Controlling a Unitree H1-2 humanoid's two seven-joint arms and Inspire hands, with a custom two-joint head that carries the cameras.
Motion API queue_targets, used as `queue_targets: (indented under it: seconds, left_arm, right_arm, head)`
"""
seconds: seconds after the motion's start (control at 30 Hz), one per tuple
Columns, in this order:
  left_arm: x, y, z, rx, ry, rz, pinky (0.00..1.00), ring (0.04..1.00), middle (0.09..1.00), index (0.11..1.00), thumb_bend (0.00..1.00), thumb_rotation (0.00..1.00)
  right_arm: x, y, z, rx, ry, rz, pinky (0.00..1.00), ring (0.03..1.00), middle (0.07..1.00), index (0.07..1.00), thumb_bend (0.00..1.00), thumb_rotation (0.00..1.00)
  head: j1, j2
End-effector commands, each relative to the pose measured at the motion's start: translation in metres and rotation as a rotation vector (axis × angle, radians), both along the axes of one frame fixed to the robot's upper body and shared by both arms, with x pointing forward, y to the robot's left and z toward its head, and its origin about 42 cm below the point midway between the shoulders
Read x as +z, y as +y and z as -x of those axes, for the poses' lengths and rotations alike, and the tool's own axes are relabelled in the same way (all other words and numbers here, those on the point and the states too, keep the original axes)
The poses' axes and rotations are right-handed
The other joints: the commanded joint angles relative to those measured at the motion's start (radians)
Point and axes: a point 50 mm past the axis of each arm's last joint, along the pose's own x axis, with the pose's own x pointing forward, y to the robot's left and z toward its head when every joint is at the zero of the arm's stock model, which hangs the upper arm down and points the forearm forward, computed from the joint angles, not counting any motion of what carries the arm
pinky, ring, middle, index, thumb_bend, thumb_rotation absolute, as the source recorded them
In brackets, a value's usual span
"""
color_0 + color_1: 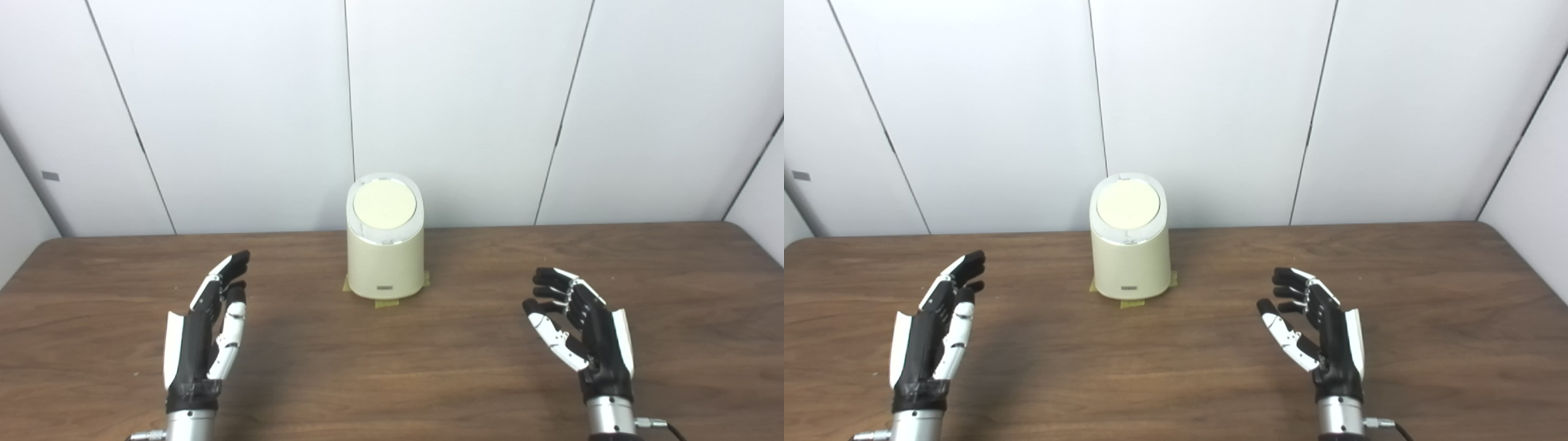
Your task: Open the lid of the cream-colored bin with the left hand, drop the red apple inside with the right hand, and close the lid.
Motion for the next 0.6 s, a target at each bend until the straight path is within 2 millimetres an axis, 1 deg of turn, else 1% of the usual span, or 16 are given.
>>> queue_targets:
  seconds: [0.0,0.2,0.3,0.37,0.5,0.57]
  left_arm:
    - [-0.0154,-0.0045,0.0092,0.002,0.046,-0.012,0.79,0.848,0.852,0.831,0.19,0.79]
    - [-0.015,-0.0048,0.0099,0.006,0.053,-0.018,0.8,0.849,0.851,0.833,0.19,0.81]
    - [-0.0161,-0.0038,0.0108,0.001,0.053,-0.007,0.78,0.843,0.85,0.829,0.19,0.79]
    - [-0.0169,-0.0035,0.0115,0.002,0.057,-0.003,0.78,0.839,0.845,0.822,0.21,0.77]
    - [-0.0176,-0.0031,0.0114,0.009,0.063,-0.019,0.77,0.835,0.841,0.823,0.18,0.75]
    - [-0.0182,-0.0034,0.0122,0.008,0.066,-0.018,0.78,0.838,0.843,0.825,0.18,0.76]
  right_arm:
    - [0.0139,0.0024,-0.0092,0.009,-0.059,-0.002,0.57,0.67,0.693,0.674,0.29,0.36]
    - [0.0162,0.0033,-0.0074,0.016,-0.061,-0.004,0.58,0.675,0.696,0.677,0.28,0.34]
    - [0.0163,0.0039,-0.0065,0.016,-0.064,0.015,0.58,0.677,0.699,0.679,0.27,0.33]
    - [0.0169,0.0047,-0.0055,0.007,-0.056,0.021,0.58,0.676,0.697,0.678,0.26,0.34]
    - [0.0182,0.005,-0.0045,-0.004,-0.038,0.012,0.58,0.676,0.697,0.677,0.28,0.35]
    - [0.0181,0.0049,-0.0034,-0.003,-0.036,0.019,0.59,0.68,0.697,0.676,0.28,0.35]
  head:
    - [0.0,0.0]
    - [0.003,-0.001]
    - [0.009,-0.006]
    - [0.005,-0.008]
    - [0.005,-0.008]
    - [0.006,-0.022]
